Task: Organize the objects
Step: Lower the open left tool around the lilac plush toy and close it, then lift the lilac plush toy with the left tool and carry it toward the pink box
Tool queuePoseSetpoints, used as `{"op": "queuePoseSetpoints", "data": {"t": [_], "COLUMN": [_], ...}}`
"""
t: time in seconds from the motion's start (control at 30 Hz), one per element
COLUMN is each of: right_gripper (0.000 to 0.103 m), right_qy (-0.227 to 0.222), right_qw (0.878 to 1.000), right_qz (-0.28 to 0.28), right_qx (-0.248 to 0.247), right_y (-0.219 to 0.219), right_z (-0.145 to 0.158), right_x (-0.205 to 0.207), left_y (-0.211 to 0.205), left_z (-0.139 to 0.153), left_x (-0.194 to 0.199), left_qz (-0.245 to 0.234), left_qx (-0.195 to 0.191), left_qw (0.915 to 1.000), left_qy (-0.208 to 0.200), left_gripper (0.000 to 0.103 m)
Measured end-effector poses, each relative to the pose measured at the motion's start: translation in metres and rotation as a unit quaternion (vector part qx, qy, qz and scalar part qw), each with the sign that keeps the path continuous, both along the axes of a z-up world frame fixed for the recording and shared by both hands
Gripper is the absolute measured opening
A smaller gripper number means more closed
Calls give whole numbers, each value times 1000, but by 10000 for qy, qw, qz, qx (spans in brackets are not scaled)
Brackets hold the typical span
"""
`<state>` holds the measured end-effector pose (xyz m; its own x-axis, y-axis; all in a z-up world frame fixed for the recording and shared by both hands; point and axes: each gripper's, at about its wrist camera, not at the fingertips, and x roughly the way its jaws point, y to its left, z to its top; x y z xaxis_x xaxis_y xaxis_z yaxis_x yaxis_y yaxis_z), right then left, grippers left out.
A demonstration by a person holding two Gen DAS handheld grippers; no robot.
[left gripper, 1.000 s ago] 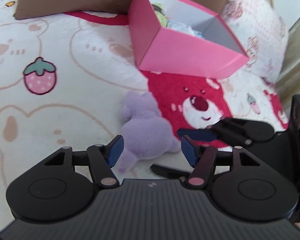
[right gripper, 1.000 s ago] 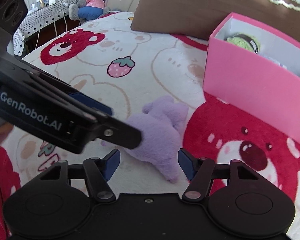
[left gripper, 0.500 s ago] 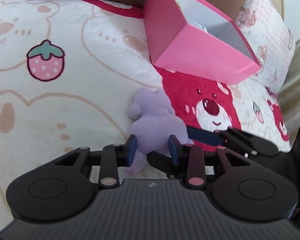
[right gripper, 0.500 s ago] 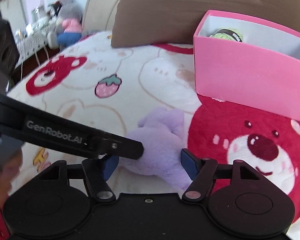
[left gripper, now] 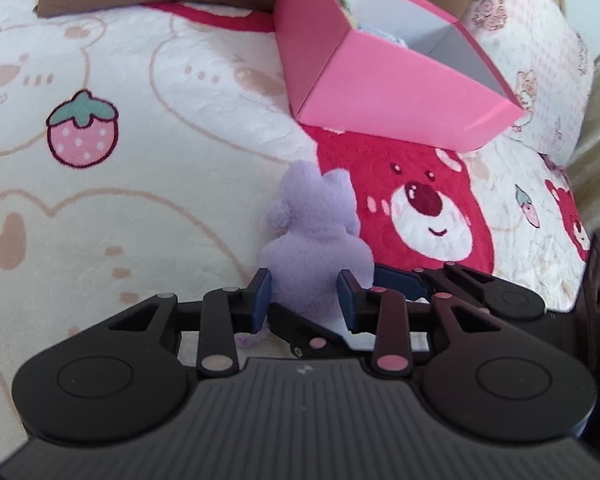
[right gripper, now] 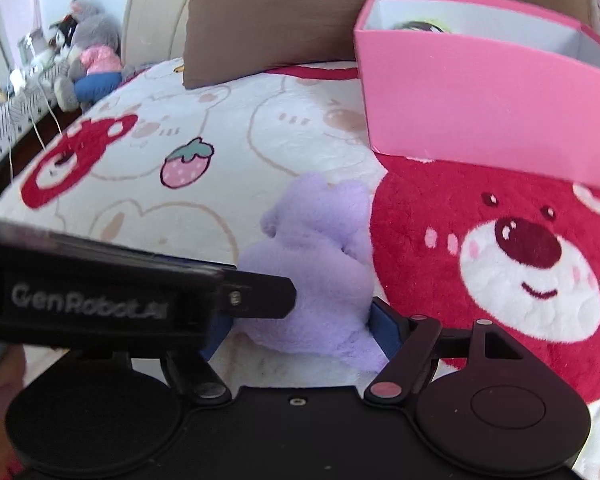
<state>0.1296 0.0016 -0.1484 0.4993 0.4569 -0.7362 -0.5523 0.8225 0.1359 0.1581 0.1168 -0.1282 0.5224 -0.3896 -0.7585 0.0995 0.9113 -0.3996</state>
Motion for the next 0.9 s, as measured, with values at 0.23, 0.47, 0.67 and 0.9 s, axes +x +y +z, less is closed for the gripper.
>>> {"op": "queuePoseSetpoints", "data": {"t": [0.23, 0.47, 0.67, 0.9], "right_gripper": [74, 72, 72, 71], "right_qy": [-12, -281, -246, -170], "right_qw": [9997, 9994, 9996, 9997], "right_qz": [-229, 23, 80, 155], "right_qx": [-37, -201, -85, 3], "right_y": [1, 4, -1, -12], "right_z": [1, 1, -5, 0], "right_x": [-3, -9, -6, -12], "left_y": [5, 8, -12, -7], "left_z": [-4, -4, -4, 1], "left_x": [1, 0, -8, -15], "left_qz": [166, 174, -108, -126], "left_qx": [-258, -424, 178, -165], "left_qw": [9995, 9989, 9996, 9996], "left_qy": [74, 119, -185, -165], "left_gripper": [34, 34, 34, 34]}}
